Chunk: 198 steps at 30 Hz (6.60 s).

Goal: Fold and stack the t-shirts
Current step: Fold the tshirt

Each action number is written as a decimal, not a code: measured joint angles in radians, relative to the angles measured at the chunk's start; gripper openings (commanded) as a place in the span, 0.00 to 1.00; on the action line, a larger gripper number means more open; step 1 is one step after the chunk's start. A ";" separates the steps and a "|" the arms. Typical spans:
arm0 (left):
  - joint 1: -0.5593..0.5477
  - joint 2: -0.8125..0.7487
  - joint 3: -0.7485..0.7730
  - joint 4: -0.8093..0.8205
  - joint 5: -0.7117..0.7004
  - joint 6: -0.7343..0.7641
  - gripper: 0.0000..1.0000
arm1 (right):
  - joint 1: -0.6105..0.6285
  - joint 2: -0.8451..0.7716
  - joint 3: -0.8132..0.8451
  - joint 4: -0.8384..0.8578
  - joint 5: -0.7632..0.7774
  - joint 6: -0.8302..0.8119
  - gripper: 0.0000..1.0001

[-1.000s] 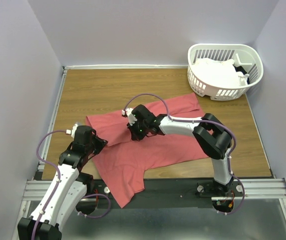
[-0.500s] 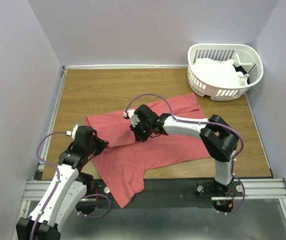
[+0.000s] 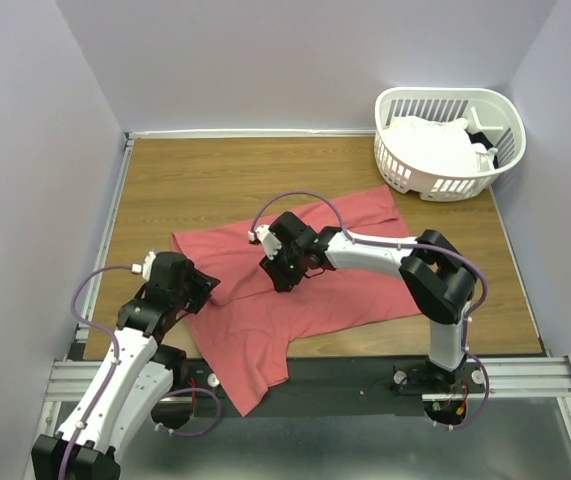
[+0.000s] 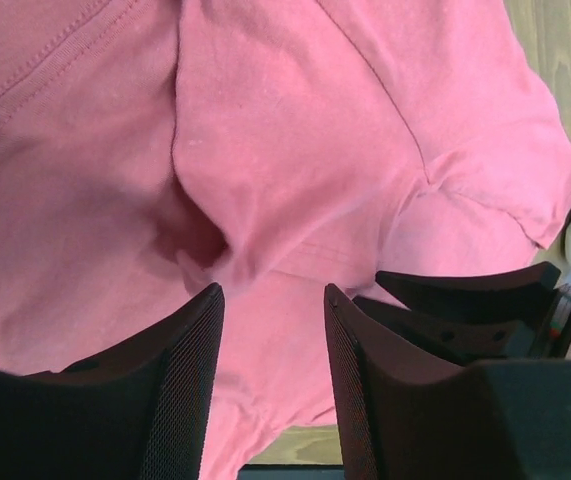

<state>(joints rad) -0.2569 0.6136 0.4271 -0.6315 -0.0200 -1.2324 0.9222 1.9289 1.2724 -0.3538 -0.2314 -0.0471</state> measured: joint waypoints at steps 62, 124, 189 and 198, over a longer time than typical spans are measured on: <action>0.462 1.328 0.817 0.338 -0.511 0.755 0.37 | -0.517 -0.003 0.058 0.156 0.473 0.414 0.45; 0.227 0.845 0.510 0.399 -0.449 0.774 0.48 | -0.529 0.156 0.112 0.261 0.687 0.349 0.28; 0.415 1.319 0.809 0.356 -0.339 0.777 0.35 | -0.541 0.334 0.361 0.280 0.489 0.233 0.25; 0.415 1.331 0.829 0.348 -0.343 0.776 0.35 | -0.584 0.377 0.414 0.282 0.488 0.267 0.25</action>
<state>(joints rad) 0.1577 1.9450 1.2560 -0.2832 -0.3634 -0.4561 0.3378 2.3062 1.6863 -0.0715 0.2569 0.2199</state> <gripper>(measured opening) 0.349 0.251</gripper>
